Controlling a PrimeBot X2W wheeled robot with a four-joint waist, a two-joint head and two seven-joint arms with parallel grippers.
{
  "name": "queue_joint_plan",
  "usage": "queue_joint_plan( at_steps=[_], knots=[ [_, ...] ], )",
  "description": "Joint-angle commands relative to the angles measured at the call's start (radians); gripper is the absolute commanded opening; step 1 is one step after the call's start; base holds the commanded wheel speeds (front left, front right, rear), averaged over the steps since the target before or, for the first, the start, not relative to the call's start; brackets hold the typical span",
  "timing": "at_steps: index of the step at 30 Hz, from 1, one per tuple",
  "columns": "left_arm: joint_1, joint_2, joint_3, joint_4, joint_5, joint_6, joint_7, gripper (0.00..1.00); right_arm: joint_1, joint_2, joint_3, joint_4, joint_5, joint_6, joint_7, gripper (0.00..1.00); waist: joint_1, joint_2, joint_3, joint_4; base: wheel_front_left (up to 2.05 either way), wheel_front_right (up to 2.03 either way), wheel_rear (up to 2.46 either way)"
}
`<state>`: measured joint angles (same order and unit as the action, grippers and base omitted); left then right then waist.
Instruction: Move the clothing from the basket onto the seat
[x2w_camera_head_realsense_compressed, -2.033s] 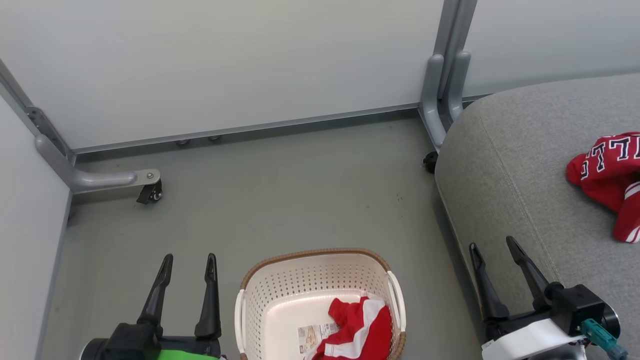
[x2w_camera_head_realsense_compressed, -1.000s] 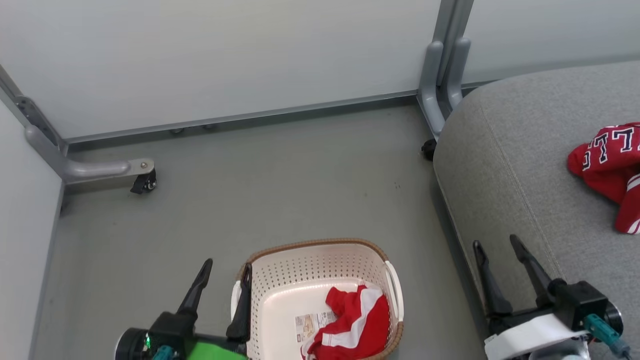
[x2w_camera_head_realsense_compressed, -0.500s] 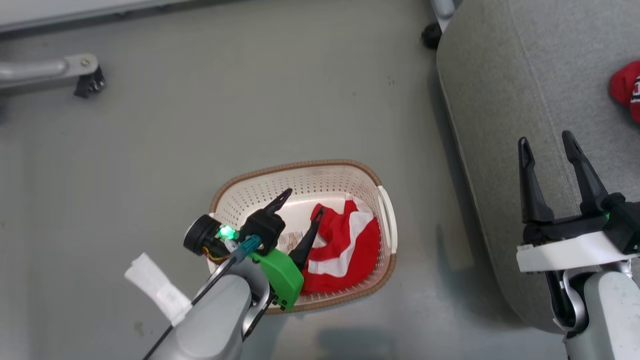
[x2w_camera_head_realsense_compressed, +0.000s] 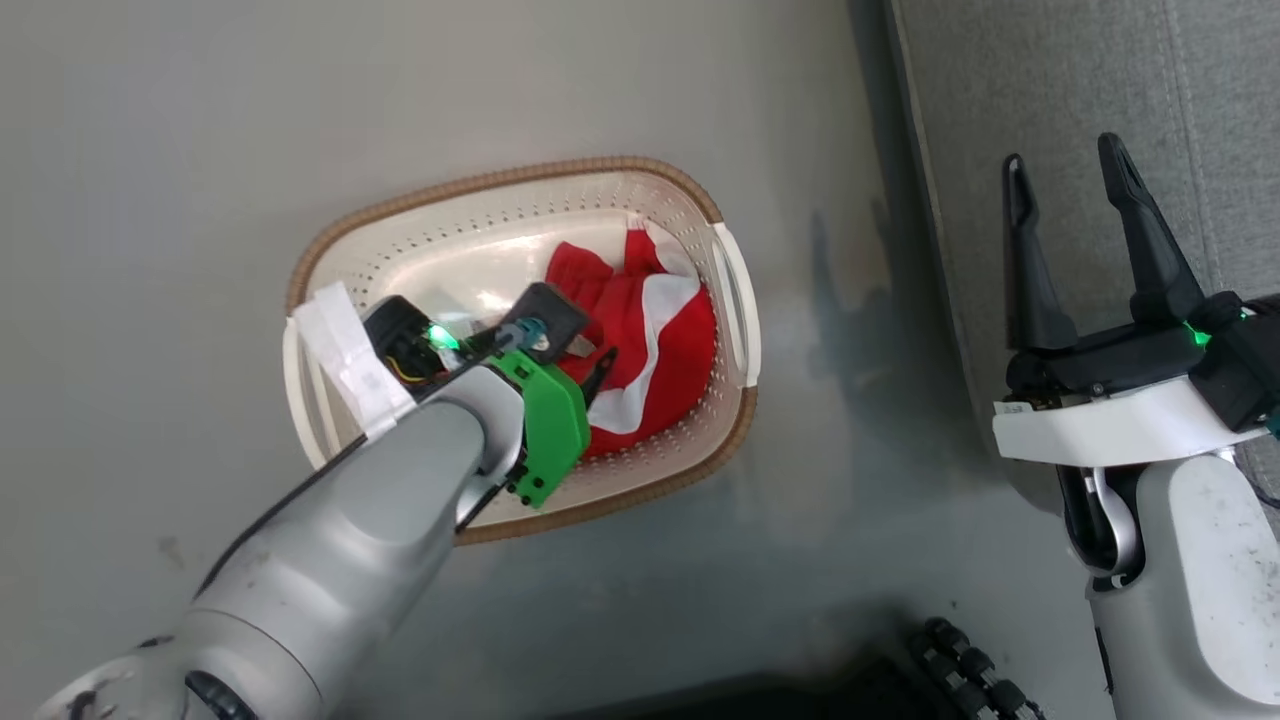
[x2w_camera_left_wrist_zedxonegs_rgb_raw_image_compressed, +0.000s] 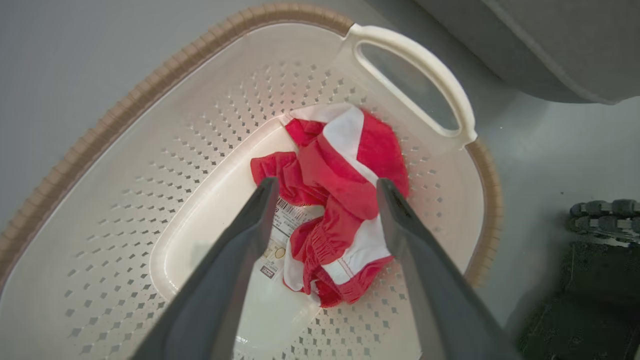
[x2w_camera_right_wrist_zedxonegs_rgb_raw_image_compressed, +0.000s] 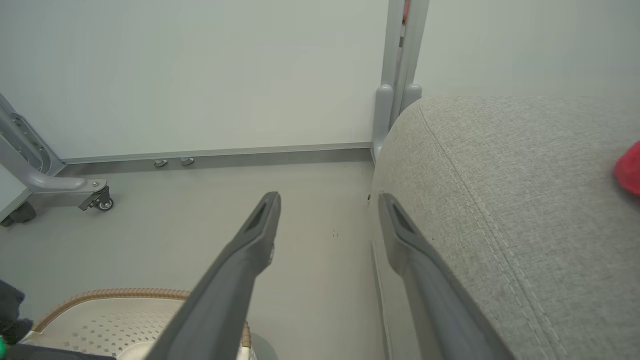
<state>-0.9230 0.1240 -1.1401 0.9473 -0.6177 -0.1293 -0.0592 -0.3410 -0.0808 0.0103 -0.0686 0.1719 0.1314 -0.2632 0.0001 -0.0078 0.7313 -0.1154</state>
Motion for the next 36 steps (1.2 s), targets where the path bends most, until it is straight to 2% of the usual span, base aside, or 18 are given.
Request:
queue_joint_plan(
  at_steps=[1,6,10,15,22,28,29,30,31,36],
  knots=[
    [-0.036,0.018,-0.01,0.016,-0.026,-0.002,0.007,1.0,-0.021,0.005,0.007,-0.008,0.003,-0.001,-0.002,1.0,-0.0001,0.0078,0.158,-0.102,0.0,0.0,0.0],
    [-0.091,0.027,-0.055,0.028,-0.15,-0.002,0.029,1.0,-0.043,0.018,0.026,-0.03,-0.001,-0.001,-0.002,1.0,-0.0001,0.0078,0.216,-0.125,0.0,0.0,0.0],
    [-0.127,0.038,-0.088,0.044,-0.196,-0.002,0.027,1.0,-0.054,0.021,0.034,-0.049,-0.005,-0.001,-0.002,1.0,-0.0001,0.0078,0.252,-0.136,0.0,0.0,0.0],
    [-0.174,0.039,-0.11,0.096,-0.221,-0.002,0.048,1.0,-0.076,0.02,0.048,-0.074,-0.008,-0.001,-0.002,1.0,-0.0001,0.0078,0.294,-0.146,0.0,0.0,0.0],
    [-0.206,0.008,-0.117,0.169,-0.267,-0.002,0.089,1.0,-0.097,0.004,0.076,-0.113,-0.021,-0.001,-0.002,1.0,-0.0001,0.0078,0.34,-0.15,0.0,0.0,0.0],
    [-0.207,-0.005,-0.128,0.181,-0.28,-0.002,0.107,1.0,-0.101,-0.005,0.099,-0.143,-0.035,-0.001,-0.002,1.0,-0.0001,0.0078,0.355,-0.159,0.0,0.0,0.0],
    [-0.205,-0.005,-0.13,0.184,-0.273,-0.002,0.109,0.54,-0.099,-0.006,0.101,-0.148,-0.035,-0.001,-0.002,1.0,-0.0001,0.0078,0.355,-0.16,0.0,0.0,0.0],
    [-0.207,-0.006,-0.132,0.184,-0.264,-0.002,0.103,0.16,-0.097,-0.007,0.102,-0.153,-0.036,-0.001,-0.002,1.0,-0.0001,0.0078,0.355,-0.16,0.0,0.0,0.0],
    [-0.205,-0.006,-0.133,0.189,-0.265,-0.002,0.104,0.0,-0.094,-0.008,0.103,-0.157,-0.037,-0.001,-0.002,1.0,-0.0001,0.0078,0.354,-0.16,0.0,0.0,0.0],
    [-0.212,-0.006,-0.137,0.186,-0.258,-0.002,0.085,0.0,-0.098,-0.01,0.101,-0.164,-0.039,-0.001,-0.002,1.0,-0.0001,0.0078,0.35,-0.161,0.0,0.0,0.0]
  ],
)
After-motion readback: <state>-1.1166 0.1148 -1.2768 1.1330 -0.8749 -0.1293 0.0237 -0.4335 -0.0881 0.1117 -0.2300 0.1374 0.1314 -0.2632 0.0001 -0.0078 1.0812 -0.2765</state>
